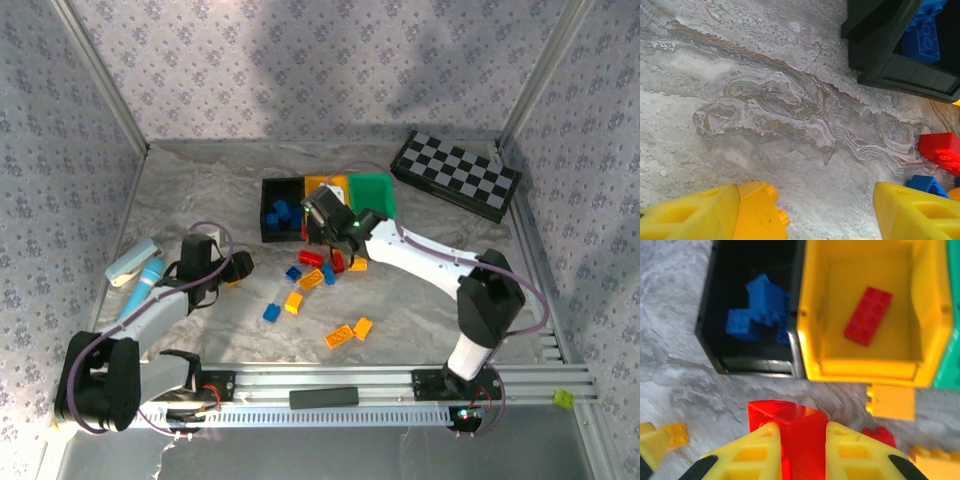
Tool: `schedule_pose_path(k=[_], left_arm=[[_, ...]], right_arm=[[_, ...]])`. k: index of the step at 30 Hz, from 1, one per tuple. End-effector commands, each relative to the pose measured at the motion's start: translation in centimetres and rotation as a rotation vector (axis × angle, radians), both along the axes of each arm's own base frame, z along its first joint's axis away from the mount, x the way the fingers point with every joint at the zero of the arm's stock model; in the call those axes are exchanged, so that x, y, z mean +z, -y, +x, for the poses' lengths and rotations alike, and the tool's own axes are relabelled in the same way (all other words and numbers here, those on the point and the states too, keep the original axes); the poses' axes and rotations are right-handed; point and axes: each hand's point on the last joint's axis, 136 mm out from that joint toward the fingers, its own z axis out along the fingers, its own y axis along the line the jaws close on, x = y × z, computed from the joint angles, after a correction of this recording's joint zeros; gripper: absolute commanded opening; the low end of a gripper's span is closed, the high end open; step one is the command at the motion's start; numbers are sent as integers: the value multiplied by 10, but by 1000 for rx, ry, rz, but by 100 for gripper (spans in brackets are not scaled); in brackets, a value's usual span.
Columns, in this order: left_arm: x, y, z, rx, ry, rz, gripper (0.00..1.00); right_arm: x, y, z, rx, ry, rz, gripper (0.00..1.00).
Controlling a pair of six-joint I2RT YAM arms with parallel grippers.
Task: Sort the legos into containers by color
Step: Place the lego in the container.
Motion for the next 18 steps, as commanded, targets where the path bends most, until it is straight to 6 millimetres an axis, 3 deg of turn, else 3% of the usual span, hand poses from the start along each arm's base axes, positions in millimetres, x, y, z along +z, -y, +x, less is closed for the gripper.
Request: schedule_pose_path(k=[1,4,8,18], left_arm=[[7,2,6,0,14,-22,71],[7,1,5,2,16,-18,71],[8,2,6,-1,17,-20,71],[9,3,6,-5,22,-23,70]], right_arm=[[0,-9,13,27,17,-73,20],[9,-7,33,36,55,-123,21],[13,11,59,-9,80,-171,20],[-15,45,98,-90,36,-196,21]])
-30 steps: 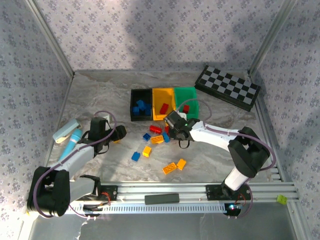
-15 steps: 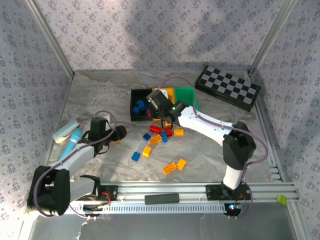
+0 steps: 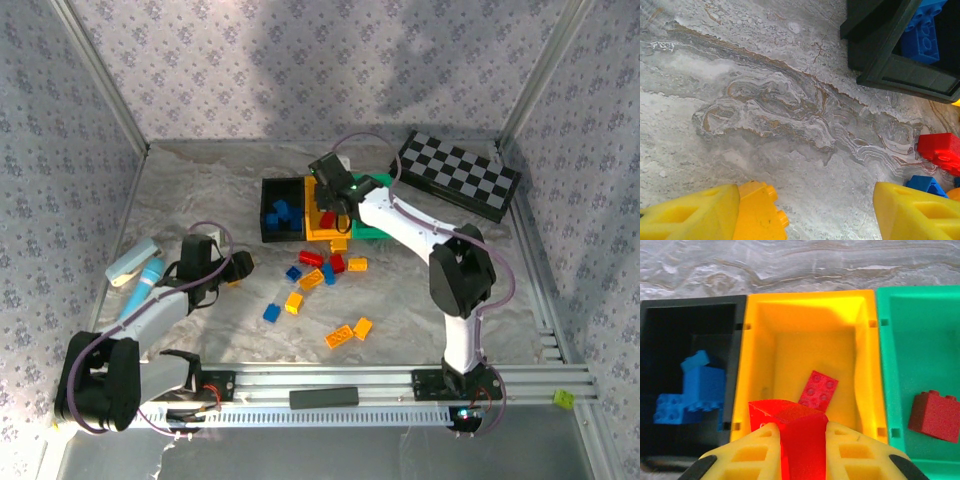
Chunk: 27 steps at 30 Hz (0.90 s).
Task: Sort the legos into containers by color
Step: Place the lego in the container.
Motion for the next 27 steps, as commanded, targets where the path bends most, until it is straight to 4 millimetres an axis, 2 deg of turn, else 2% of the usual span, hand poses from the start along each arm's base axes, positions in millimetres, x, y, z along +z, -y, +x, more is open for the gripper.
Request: schedule_pose_path(k=[1,5,14,17,19,23,27], left_arm=[[8,3,5,-6,22,-22,71],[9,3,6,-9,26,-26,71],[8,6,7,-18,26,-37,71],[9,7,7,-21,29,-39,71],[8,7,7,-22,28,-39,71],[7,7,8,-23,27,-40,71],[6,10,9,-32,22,-51,71]], right_arm=[[-6,6,5,-6,-11,-46,21],[-10,11,10,-18,-15,-55,21],[-18,9,19,-13,-25,-56,24],[-21,9,20,-11,-42,-67,50],[-18,11,18,-13,-39,-69,53],[-7,28,12,-34,-25,-64,52],[-2,70,4,-107,-25,-91,50]])
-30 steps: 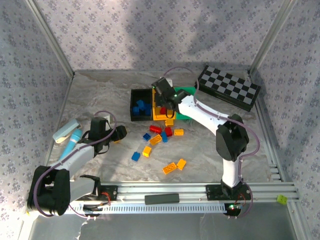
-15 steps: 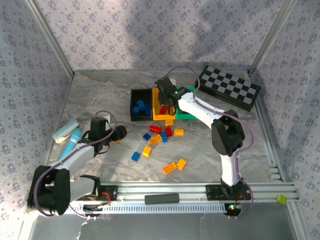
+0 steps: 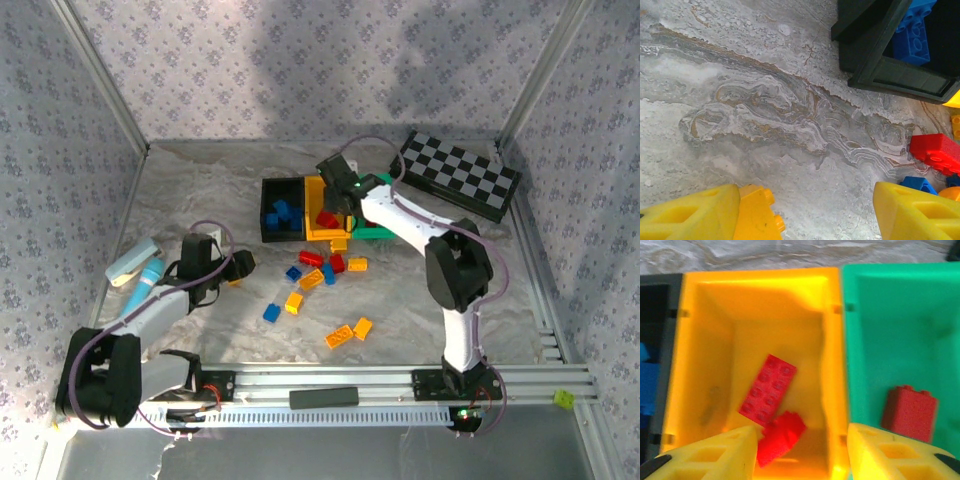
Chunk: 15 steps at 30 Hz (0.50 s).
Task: Sort the legos into containers by color
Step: Place the lego in the container, then pick up the lego from the container.
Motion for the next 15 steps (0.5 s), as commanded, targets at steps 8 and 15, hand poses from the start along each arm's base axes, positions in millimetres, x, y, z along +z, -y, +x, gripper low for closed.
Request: schedule_pose_path(k=[8,15], left_arm=[[6,8,7,-21,8,-47,71],[6,8,7,-22,11,-47,71]], right_arm=[[-23,96,-13,-190,-116,-47,49],[-48,94,-3,-204,-174,-100,49]])
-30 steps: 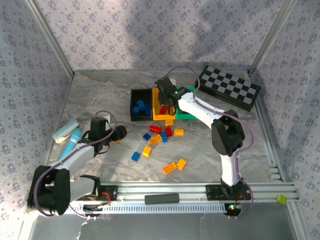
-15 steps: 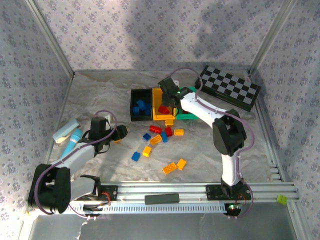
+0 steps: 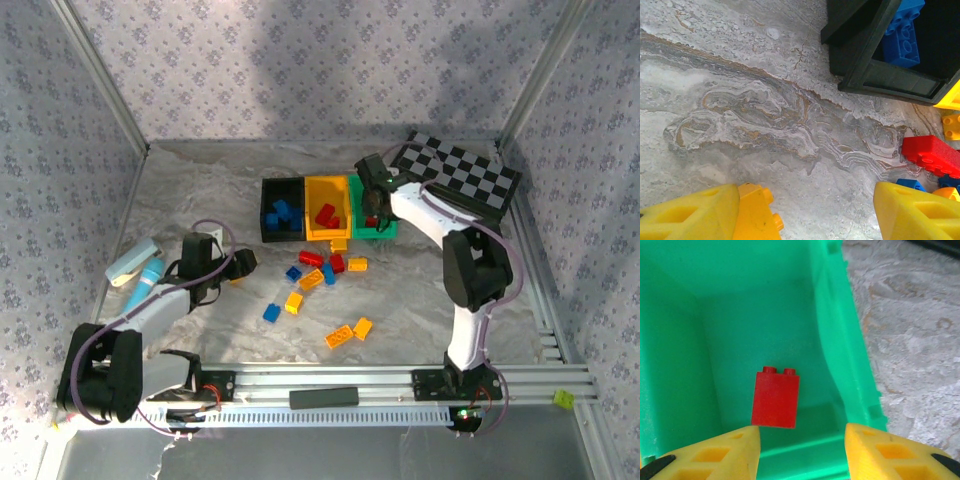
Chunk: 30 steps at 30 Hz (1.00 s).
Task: Sort the legos into containers by color
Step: Pick up the lego from the container.
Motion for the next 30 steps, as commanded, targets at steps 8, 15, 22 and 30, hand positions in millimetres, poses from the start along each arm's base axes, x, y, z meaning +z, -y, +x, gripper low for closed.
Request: schedule_pose_path(k=[8,15,22,30], left_arm=[[6,4,3,-10,1,-29,71],[7,4,3,-13,5,-33,71],[10,4,2,-14,15,-33,71],[10,5,1,-16,16,-36,71]], right_arm=[[-21,-5,11,-24,-71,-118,49],[-35,-13,12,-29,-91,-73,50],[-52,-14,11,-50,-110,-26,49],[-70,-17,8,-49,-146,-8,51]])
